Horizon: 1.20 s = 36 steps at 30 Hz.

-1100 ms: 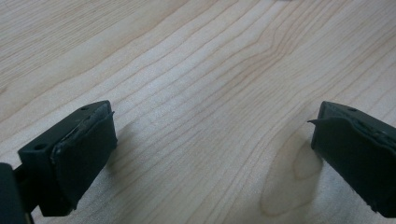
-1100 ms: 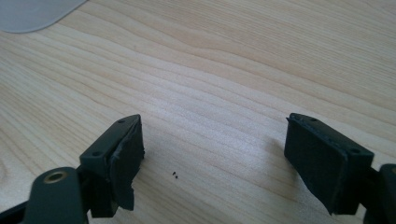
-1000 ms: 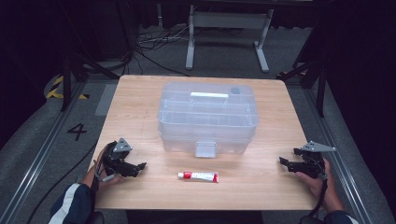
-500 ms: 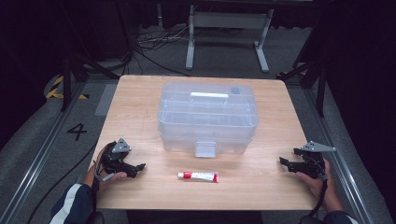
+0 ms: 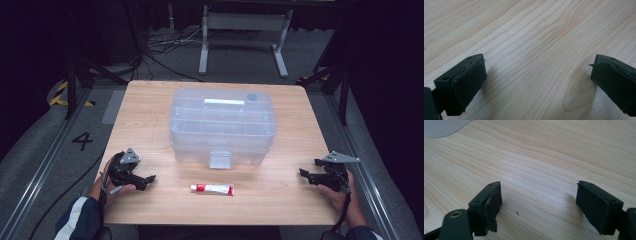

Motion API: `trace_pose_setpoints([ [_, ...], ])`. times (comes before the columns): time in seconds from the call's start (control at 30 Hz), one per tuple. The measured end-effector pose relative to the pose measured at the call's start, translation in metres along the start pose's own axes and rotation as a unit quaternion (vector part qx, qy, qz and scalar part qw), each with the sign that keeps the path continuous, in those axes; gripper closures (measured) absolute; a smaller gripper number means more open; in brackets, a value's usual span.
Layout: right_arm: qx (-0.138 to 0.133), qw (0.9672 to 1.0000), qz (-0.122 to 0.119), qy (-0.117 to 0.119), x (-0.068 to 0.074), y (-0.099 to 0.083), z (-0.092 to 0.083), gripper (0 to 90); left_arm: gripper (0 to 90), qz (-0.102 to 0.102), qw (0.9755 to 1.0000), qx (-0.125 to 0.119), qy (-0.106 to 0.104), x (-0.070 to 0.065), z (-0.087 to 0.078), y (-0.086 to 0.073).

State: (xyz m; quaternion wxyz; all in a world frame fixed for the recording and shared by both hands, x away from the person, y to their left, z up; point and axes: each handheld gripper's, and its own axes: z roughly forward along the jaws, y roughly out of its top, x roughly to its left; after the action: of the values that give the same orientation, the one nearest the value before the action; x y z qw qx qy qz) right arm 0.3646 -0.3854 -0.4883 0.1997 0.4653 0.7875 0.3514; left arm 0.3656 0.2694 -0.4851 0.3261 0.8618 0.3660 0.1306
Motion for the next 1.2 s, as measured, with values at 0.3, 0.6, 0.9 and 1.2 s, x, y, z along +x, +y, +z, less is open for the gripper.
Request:
trace_pose_setpoints([
  [0.3,-0.001,1.0000,0.001,0.000,0.000,-0.001,-0.001,21.6,0.3,0.005,1.0000,0.001,-0.002,0.001,0.000,0.000],
  [0.6,0.010,0.9999,-0.014,-0.001,-0.001,0.002,-0.001,20.2,0.4,0.002,1.0000,0.001,-0.003,0.001,0.000,0.000],
  [0.9,0.004,0.9995,-0.029,0.014,0.001,0.012,-0.002,23.2,0.4,0.005,1.0000,0.001,-0.002,0.001,0.000,0.000],
  [1.2,-0.011,0.9989,-0.044,0.016,0.004,0.023,-0.008,26.5,0.4,0.005,1.0000,0.001,-0.002,0.001,0.000,0.000],
])
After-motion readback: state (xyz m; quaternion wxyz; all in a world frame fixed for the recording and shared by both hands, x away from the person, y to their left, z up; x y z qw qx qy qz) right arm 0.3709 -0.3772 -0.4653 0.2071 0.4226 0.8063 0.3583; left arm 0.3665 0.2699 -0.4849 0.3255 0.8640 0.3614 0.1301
